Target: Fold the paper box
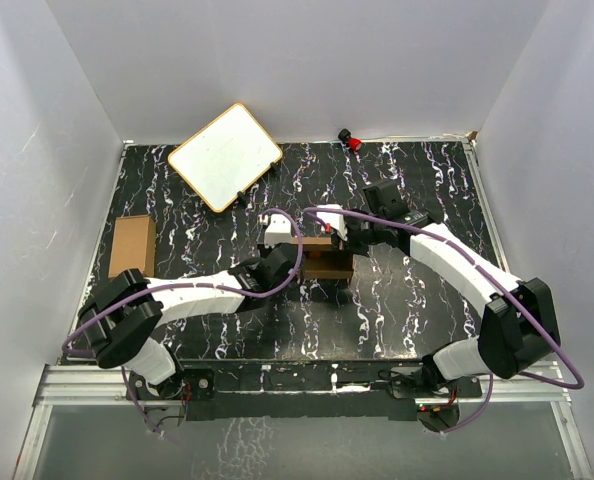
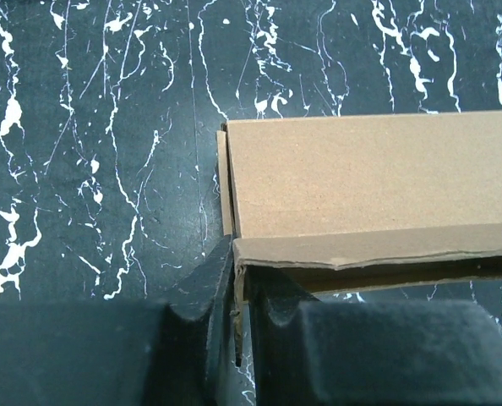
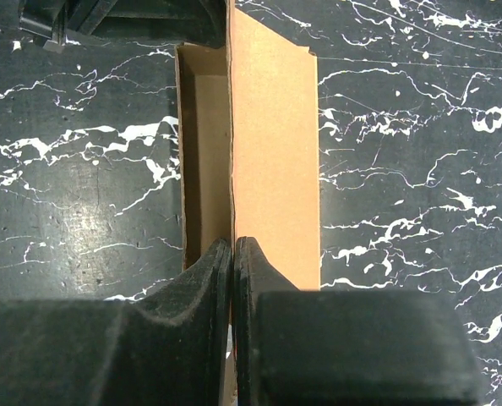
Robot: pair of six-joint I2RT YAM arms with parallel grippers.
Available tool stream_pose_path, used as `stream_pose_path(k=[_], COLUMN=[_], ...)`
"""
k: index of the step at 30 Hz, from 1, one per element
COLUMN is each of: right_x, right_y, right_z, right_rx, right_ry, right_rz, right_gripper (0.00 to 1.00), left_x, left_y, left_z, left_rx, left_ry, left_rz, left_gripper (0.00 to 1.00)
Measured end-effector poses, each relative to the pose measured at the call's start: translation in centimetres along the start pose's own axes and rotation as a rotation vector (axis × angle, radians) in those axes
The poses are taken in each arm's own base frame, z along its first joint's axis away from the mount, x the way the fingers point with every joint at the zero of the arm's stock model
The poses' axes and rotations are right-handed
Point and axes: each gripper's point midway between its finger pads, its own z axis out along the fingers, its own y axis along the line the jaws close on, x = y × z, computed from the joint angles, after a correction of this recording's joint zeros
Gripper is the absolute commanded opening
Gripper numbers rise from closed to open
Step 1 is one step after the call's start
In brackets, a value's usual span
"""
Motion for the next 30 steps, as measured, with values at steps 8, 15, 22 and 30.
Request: stream_pose_path(k=[8, 15, 22, 30], right_x=[0.3, 0.5, 1.5, 2.7], right_y=[0.1, 0.2, 1.2, 2.4], right_z=[0.3, 0.4, 0.7, 1.0], right_rx=[-0.009, -0.012, -0.038, -0.070], right_ry=[0.007, 0.010, 0.018, 0.018], right_rz=[0.006, 0.009, 0.033, 0.069], right_gripper=[0.08, 0.08, 0.08, 0.08], left_x=[0.8, 0.4, -1.8, -6.3], left_y=[0.0, -0.1, -0.1, 0.2], left_z=[-0.3, -2.4, -8.6, -13.6], left_rx=[0.023, 0.106, 0.380, 0.558], left_ry=[0.028, 0.057, 0.000, -0.173], left_rz=[0.013, 0.005, -0.007, -0.072], left_gripper=[0.35, 0.55, 0.93, 0.97])
